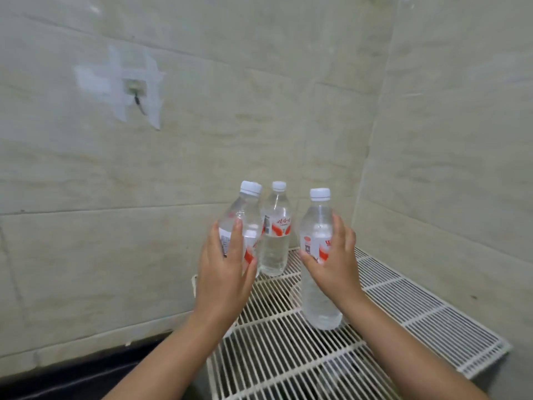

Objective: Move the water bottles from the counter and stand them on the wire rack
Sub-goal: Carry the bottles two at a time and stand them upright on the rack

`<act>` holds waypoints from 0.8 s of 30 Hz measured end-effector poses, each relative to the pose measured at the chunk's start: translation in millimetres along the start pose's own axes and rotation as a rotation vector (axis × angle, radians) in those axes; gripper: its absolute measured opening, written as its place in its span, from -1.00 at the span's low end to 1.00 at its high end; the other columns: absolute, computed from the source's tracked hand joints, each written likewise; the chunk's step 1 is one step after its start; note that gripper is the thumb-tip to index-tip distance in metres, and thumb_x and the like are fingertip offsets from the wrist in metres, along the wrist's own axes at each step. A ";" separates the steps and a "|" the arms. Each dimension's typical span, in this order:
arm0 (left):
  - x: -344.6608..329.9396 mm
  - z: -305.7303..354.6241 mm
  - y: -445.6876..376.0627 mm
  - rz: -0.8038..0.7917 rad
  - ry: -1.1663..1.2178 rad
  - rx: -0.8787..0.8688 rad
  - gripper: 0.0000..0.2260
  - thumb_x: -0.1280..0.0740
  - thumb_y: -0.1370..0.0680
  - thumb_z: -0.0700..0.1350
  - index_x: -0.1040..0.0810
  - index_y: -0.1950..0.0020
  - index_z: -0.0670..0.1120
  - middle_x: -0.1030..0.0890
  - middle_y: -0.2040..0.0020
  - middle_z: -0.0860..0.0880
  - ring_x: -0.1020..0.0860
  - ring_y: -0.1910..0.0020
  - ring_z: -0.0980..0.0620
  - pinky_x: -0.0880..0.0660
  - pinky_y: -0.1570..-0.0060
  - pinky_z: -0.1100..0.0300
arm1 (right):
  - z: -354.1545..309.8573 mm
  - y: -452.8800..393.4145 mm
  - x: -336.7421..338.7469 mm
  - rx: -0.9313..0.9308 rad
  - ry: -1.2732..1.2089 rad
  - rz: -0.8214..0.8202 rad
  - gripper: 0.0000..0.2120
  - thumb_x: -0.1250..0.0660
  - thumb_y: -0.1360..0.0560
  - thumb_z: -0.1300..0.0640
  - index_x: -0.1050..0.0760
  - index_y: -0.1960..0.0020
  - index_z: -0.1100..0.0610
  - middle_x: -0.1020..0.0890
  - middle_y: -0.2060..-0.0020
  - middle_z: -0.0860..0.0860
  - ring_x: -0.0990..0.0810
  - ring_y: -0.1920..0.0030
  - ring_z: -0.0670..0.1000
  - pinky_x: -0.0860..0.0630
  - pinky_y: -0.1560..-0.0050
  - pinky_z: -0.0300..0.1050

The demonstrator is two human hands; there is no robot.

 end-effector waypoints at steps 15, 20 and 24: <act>-128.0 37.0 -32.6 0.118 0.060 0.249 -0.32 -0.48 -0.39 -0.22 -0.12 -0.33 -0.05 -0.30 -0.31 -0.50 -0.38 -0.25 -0.47 -0.42 -0.10 -0.30 | 109.8 -105.8 -15.6 -0.002 -0.007 0.050 -0.25 -0.38 -0.43 0.13 -0.04 -0.47 0.23 -0.12 -0.40 0.30 -0.36 -0.29 0.28 -0.41 -0.22 0.05; -160.3 62.7 -34.4 0.188 0.016 0.306 -0.44 -0.39 -0.44 -0.13 -0.16 -0.34 -0.05 -0.29 -0.30 -0.52 -0.38 -0.25 -0.47 -0.45 -0.10 -0.29 | 122.3 -107.3 -15.1 0.177 -0.052 -0.025 -0.33 -0.26 -0.41 -0.07 -0.05 -0.40 0.09 -0.27 -0.28 0.41 -0.49 -0.11 0.34 -0.50 0.01 0.01; -190.5 81.9 -33.1 0.173 -0.055 0.355 -0.29 -0.52 -0.33 -0.22 -0.19 -0.34 -0.12 -0.34 -0.27 -0.52 -0.38 -0.24 -0.46 -0.42 -0.09 -0.24 | 136.7 -105.3 -5.8 0.239 -0.133 -0.012 -0.46 -0.11 -0.41 -0.10 -0.05 -0.30 0.05 -0.33 -0.20 0.46 -0.54 -0.02 0.35 -0.47 0.05 -0.03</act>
Point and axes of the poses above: each hand's wrist, its own y-axis away from the middle knuckle, its own x-axis out of the back of the hand, z = x × y, the point moved 6 cm from there along -y, towards the middle knuckle
